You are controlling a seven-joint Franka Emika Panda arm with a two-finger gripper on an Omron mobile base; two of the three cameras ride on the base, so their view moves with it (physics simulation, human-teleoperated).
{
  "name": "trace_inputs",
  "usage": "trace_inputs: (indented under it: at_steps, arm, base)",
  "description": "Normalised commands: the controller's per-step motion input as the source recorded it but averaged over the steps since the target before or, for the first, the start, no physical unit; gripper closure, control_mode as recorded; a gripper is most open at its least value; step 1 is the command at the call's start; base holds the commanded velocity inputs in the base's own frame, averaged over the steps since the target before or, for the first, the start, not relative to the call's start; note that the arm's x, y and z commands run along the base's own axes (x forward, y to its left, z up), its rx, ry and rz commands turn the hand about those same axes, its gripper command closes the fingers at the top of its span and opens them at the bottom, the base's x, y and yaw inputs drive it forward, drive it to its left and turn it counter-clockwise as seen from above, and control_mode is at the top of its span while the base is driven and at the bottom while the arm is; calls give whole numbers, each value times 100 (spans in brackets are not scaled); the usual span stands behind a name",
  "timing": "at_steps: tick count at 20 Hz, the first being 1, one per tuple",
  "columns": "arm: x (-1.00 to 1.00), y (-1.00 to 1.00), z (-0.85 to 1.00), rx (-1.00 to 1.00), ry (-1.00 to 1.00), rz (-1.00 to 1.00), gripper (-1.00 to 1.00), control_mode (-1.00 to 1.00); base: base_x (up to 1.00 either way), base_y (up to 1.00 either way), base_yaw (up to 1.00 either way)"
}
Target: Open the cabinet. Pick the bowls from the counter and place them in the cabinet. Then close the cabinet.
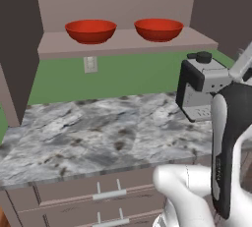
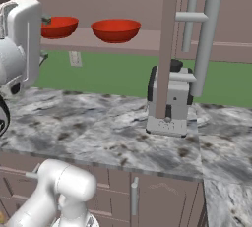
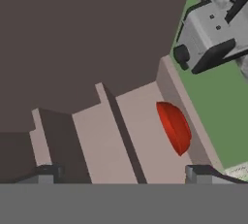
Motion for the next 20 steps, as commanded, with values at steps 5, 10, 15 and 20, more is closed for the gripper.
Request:
trace_inputs:
  at_steps: [5, 10, 15, 20]
  arm:
    - [-100, 0, 0, 0, -25, 0, -100, -100]
    - [-100, 0, 10, 0, -2, 0, -100, -100]
    - [-100, 2, 12, 0, 13, 0, -100, -100]
    - [-51, -10, 1, -1, 3, 3, -100, -100]
  base:
    - [0, 0, 0]
    - [0, 0, 0]
    - [0, 0, 0]
    - [0, 0, 0]
